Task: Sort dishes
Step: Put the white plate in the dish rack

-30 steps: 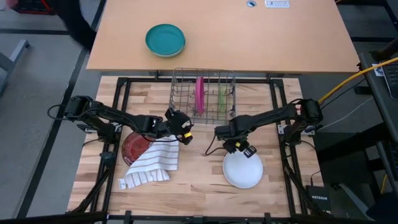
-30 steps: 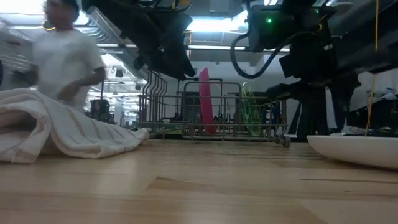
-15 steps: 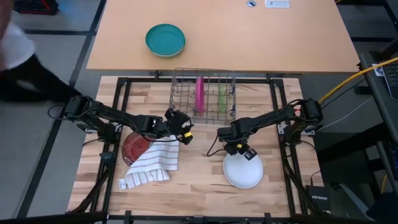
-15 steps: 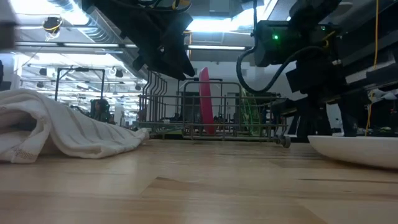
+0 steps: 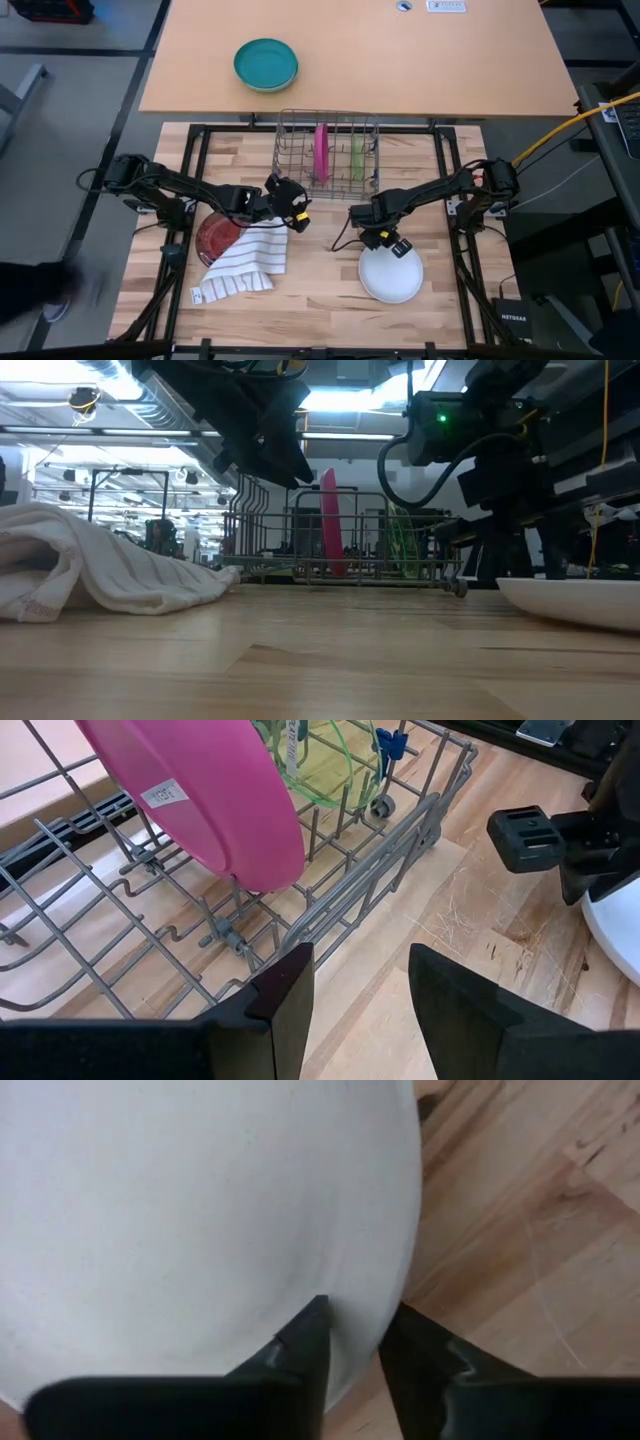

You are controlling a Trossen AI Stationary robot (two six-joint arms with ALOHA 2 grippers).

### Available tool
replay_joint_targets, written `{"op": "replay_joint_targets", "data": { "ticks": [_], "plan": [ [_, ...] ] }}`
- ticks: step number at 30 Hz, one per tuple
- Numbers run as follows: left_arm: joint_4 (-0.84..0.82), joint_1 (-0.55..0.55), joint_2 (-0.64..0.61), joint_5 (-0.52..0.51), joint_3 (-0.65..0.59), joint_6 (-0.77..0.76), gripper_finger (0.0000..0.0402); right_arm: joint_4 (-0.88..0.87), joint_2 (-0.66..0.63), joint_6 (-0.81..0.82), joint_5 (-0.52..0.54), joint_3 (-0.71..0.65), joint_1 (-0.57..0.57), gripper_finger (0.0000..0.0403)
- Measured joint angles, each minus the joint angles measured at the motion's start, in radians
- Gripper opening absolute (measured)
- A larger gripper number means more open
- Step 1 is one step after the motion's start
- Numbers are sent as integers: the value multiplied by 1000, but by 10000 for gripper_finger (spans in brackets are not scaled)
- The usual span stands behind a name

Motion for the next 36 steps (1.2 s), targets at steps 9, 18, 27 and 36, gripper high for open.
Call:
{"op": "replay_joint_targets", "data": {
  "ticks": [9, 18, 27, 36],
  "plan": [
    [-1, 0, 0, 0, 0, 0, 155, -20, 0, 0, 0, 52, 1, 21],
    [-81, -5, -1, 24, 1, -9, 155, -256, 0, -59, 174, 301, 1, 12],
    [-289, -39, -7, 58, 1, -131, 155, -463, 1, -203, 327, 663, 1, 9],
    [-294, -51, -8, 58, 1, -151, 155, -475, 1, -435, 500, 1032, 0, 9]
  ]
}}
